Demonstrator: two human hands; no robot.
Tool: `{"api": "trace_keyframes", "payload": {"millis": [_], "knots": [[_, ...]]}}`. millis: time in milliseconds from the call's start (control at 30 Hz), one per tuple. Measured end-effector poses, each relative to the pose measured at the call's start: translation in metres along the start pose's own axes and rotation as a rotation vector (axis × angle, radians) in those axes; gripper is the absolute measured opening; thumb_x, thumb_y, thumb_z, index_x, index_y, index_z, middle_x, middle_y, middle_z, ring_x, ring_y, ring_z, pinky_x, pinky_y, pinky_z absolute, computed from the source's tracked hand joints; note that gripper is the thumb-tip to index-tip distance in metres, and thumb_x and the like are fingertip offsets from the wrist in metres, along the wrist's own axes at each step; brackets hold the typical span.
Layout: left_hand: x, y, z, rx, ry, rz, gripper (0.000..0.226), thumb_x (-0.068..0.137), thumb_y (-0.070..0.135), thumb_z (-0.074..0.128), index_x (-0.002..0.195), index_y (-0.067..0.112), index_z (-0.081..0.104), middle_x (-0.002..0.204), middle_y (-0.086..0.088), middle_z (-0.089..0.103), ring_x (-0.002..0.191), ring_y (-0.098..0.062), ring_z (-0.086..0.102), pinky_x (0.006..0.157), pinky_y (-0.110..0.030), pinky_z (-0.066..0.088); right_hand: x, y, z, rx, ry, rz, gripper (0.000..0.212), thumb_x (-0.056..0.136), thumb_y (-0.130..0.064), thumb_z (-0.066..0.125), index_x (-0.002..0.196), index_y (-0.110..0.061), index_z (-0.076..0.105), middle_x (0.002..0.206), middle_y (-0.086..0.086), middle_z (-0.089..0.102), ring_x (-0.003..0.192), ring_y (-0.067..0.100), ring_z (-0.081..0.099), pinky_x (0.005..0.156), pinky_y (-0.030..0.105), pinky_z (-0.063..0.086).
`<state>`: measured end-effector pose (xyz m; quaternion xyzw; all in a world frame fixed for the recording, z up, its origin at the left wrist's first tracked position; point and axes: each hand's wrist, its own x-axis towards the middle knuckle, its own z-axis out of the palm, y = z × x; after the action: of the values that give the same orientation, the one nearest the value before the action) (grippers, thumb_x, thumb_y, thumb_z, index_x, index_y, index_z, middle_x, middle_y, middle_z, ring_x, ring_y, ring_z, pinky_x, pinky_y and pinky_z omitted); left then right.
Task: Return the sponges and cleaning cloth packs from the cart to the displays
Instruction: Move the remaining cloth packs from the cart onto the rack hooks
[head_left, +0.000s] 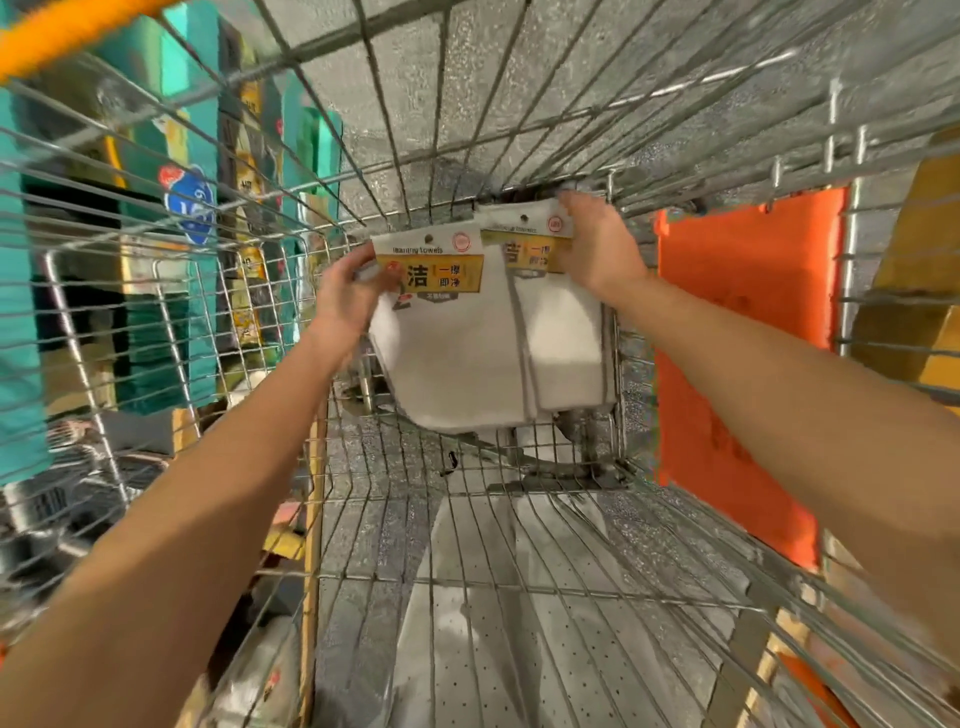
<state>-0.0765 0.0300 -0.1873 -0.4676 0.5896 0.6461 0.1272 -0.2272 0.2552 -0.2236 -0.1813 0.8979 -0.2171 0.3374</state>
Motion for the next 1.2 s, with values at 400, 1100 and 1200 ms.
{"api": "trace_keyframes", "payload": {"millis": [400, 1100, 1200], "knots": [[-0.026, 0.004, -0.007, -0.047, -0.079, 0.068, 0.024, 0.090, -0.004, 0.055, 0.111, 0.006, 0.060, 0.095, 0.001, 0.072, 0.083, -0.013, 0.071, 0.069, -0.023, 0.056, -0.015, -0.001, 0.013, -0.429, -0.051, 0.000, 0.056, 0.081, -0.016, 0.061, 0.132, -0.008, 0.039, 0.124, 0.024, 0.045, 0.116, 0.039, 0.040, 0.087, 0.045, 0.039], [-0.036, -0.006, -0.049, 0.036, -0.099, 0.144, 0.030, 0.091, 0.005, 0.055, 0.120, 0.014, 0.059, 0.117, -0.007, 0.068, 0.102, -0.023, 0.066, 0.079, -0.031, 0.053, -0.018, -0.006, 0.012, -0.171, -0.065, 0.213, 0.055, 0.078, -0.019, 0.069, 0.126, -0.011, 0.045, 0.115, 0.020, 0.059, 0.114, 0.039, 0.050, 0.092, 0.042, 0.046], [-0.042, -0.003, -0.051, 0.032, -0.092, 0.129, 0.032, 0.091, 0.005, 0.056, 0.122, 0.011, 0.057, 0.116, -0.010, 0.068, 0.100, -0.023, 0.067, 0.079, -0.031, 0.056, -0.031, -0.008, -0.004, 0.089, -0.071, 0.208, 0.043, 0.083, -0.005, 0.063, 0.124, -0.010, 0.055, 0.108, 0.010, 0.063, 0.097, 0.023, 0.056, 0.079, 0.025, 0.047]]}}
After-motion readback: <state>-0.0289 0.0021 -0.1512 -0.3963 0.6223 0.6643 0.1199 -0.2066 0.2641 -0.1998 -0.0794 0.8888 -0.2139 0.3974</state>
